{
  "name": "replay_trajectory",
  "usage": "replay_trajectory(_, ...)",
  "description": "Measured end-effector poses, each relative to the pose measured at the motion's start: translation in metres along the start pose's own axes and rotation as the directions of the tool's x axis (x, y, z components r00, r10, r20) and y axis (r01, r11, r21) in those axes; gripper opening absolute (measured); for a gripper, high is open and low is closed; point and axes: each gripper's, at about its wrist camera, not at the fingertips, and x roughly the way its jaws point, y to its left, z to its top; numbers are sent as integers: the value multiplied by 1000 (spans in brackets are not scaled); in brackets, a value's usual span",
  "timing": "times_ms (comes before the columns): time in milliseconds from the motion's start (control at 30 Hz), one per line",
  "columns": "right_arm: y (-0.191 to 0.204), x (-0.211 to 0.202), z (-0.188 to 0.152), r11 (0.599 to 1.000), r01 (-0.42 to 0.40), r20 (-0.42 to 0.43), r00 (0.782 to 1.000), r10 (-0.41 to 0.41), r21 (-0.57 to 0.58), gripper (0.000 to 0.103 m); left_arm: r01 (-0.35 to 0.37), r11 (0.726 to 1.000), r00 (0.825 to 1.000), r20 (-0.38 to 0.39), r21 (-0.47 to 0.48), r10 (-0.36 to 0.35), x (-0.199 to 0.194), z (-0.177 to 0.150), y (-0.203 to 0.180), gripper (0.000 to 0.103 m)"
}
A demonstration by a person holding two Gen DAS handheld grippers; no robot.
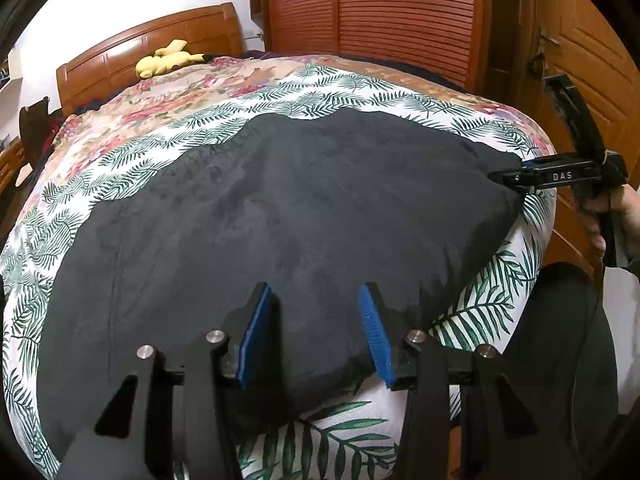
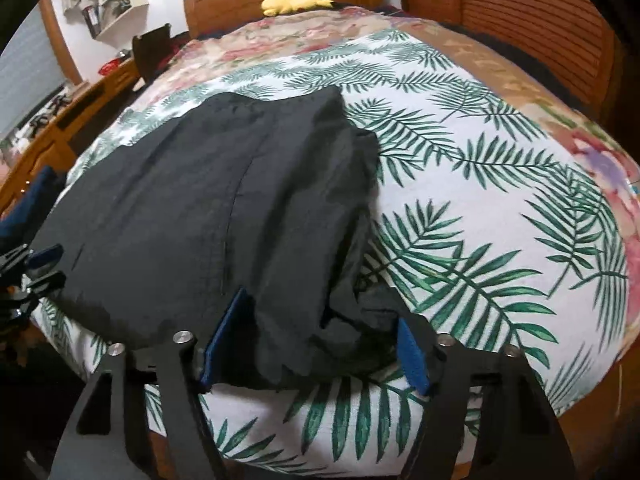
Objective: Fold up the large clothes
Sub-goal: 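Grasp the folded jacket edge with the right tool and lift it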
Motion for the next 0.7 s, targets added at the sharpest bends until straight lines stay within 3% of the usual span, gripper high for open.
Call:
replay_trajectory(33,1,1,1,1000,-10,-2,1000,10,-5,54,0,1000,1000,-1,-1,0,0,0,0,45)
replay_trajectory(100,6,1,3,999,-25,-1,1000,25,-19,28,0,1000,1000,2,-2,0,-1,0,-1,45)
replay_trajectory(200,15,-4,7,998,-18,17,1000,19,-68,15,1,1000,1000,8,-10,0,-2,0,2,45)
replay_trajectory(467,34,-40,25,994,-59,141,987,72,-94,11,-4,999,999,52,-43,6,-17,1,16,45)
replay_trajectory(700,53,-49,48,987,-120,180,974,137,-105,10,-22,996,995,97,-89,30,-37,-2,36,46)
